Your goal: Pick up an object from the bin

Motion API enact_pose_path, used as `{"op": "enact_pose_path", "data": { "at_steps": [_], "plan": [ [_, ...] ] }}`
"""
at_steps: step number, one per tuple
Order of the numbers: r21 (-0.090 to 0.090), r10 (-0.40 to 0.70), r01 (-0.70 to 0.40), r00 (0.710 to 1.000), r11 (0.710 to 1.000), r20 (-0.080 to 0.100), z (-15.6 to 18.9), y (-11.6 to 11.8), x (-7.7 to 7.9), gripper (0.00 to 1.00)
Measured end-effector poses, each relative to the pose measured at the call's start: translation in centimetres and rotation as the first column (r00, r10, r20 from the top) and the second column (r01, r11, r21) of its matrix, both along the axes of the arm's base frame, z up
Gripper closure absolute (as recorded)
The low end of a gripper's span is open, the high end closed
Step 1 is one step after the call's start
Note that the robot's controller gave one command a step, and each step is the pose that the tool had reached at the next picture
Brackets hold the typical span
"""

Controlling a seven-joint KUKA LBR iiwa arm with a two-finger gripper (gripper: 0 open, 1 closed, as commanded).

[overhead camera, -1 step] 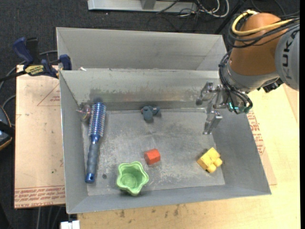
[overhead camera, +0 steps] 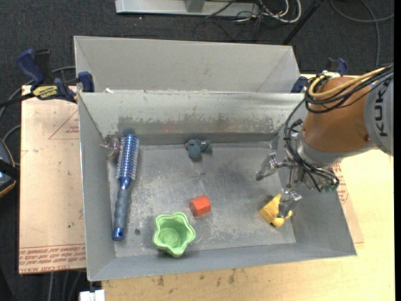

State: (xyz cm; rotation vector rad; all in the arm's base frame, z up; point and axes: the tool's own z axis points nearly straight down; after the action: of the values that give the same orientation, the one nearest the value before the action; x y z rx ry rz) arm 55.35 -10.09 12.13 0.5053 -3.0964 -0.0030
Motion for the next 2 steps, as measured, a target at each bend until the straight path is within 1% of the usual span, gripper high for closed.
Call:
{"op": "enact_pose_path", "data": {
  "at_steps": [1, 2],
  "plan": [
    [-0.001, 0.135, -0.135, 0.991, 0.991, 0.016, -4.8, -2.3, -1.1, 0.00],
    [-0.010, 0.367, -0.366, 0.930, 0.930, 0.021, -4.6, -0.5, -3.7, 0.00]
  ]
}}
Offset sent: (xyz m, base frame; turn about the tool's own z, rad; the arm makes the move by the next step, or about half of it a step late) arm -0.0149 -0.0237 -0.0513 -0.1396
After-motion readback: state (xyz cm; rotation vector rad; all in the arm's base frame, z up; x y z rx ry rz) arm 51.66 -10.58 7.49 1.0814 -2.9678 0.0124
